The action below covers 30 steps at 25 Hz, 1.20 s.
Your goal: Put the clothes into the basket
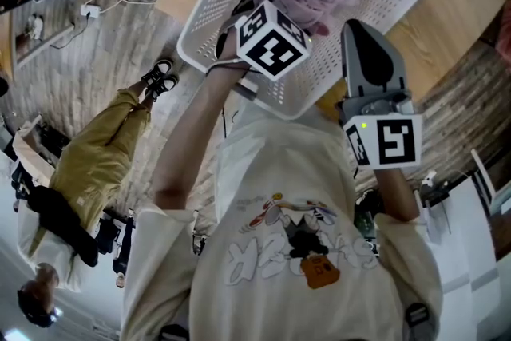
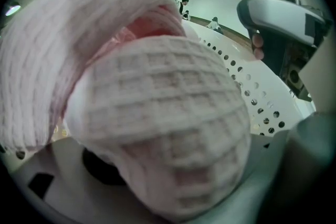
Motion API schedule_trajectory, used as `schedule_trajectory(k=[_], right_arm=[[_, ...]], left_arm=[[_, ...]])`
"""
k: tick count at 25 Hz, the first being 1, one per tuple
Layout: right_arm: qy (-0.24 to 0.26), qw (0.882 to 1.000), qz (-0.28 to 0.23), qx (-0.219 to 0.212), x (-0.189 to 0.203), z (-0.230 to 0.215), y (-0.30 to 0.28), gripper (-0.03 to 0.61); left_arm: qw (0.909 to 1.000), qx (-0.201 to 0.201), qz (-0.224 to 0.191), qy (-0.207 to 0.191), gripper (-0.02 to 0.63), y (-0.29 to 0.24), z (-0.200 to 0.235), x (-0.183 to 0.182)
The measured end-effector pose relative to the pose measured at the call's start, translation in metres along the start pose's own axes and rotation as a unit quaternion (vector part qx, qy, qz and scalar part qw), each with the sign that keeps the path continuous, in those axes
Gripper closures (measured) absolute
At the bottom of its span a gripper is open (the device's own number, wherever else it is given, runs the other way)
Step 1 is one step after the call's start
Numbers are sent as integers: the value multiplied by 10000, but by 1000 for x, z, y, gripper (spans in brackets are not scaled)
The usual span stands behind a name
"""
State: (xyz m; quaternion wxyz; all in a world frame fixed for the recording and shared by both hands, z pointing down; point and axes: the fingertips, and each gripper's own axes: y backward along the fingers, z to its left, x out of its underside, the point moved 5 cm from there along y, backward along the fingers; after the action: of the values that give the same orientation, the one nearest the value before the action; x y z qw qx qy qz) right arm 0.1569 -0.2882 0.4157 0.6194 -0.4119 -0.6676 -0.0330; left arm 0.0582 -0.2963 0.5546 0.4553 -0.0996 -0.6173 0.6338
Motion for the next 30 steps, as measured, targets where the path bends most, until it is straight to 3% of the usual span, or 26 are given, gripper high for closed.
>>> schedule_trajectory(k=[9, 17, 23, 26, 30], right_arm=[[19, 9994, 344, 62, -4, -4, 1, 553], [-185, 9993, 326, 37, -2, -9, 4, 552], [-244, 9991, 356, 33, 0, -12, 15, 552], [-282, 9992, 282, 69, -3, -13, 20, 552], [-316, 9994, 127, 116, -11, -9, 28, 552]], left_arm=[[9986, 32, 528, -27, 183, -24, 1, 11], [9990, 67, 431, -135, 156, -19, -6, 10], [9945, -762, -318, -640, 155, 14, -10, -16], [9934, -785, -630, -554, 156, 34, -17, -34], [9933, -751, -699, -536, 156, 53, -25, -45]])
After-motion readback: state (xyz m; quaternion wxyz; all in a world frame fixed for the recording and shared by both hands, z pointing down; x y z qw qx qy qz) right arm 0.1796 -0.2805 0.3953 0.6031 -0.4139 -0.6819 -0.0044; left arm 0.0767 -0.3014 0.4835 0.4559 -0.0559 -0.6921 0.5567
